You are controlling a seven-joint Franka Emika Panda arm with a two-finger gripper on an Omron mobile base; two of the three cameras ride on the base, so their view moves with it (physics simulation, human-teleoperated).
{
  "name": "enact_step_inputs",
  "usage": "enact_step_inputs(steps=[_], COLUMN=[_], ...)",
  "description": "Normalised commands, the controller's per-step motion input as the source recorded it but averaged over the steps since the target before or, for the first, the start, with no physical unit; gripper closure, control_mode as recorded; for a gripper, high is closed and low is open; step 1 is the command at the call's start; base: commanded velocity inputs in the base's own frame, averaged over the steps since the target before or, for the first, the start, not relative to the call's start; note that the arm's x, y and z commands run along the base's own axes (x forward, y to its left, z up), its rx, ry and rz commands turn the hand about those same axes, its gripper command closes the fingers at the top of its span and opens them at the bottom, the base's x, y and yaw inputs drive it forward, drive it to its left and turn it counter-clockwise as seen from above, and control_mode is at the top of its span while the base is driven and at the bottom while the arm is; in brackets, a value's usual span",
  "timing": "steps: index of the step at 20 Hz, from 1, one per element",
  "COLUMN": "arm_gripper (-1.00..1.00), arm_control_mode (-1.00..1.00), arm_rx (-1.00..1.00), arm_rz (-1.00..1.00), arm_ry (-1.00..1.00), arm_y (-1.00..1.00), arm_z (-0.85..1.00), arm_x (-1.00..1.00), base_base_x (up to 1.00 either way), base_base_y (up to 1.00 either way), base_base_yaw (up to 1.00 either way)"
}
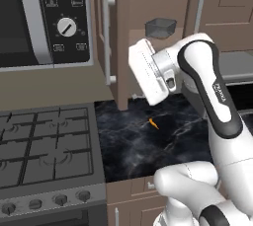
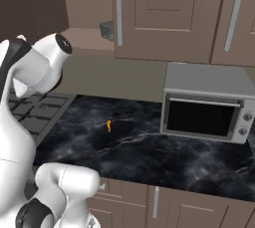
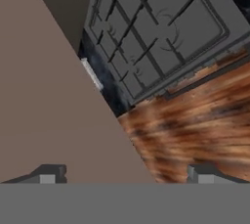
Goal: Retrieve the tupperware from the cabinet, then place the raw meat into the tupperware to avoid contamination.
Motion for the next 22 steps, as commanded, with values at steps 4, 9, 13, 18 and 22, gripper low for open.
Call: enact_step_inputs(steps=[4,9,13,18,22], arm_gripper=[-1.00,-1.00,-1.00,-1.00,-1.00], arm_control_mode=[-1.00,-1.00,-1.00,-1.00,-1.00], arm_rx=[-0.06,-0.04,-0.12,-0.28,-0.32], arm_rz=[0.01,0.16,0.22,0.31,0.27], arm_ry=[0.00,0.00,0.00,-0.01,0.00], arm_y=[-0.27,-0.82,-0.65,-0.28,-0.29], arm_z=[-0.19,-0.03,0.00,-0.23,-0.33], arm_x=[0.08,0.29,0.30,0.01,-0.19], base_base_x=[0.00,0.00,0.00,0.00,0.00], base_base_y=[0.00,0.00,0.00,0.00,0.00], base_base_yaw=[0.00,0.00,0.00,0.00,0.00])
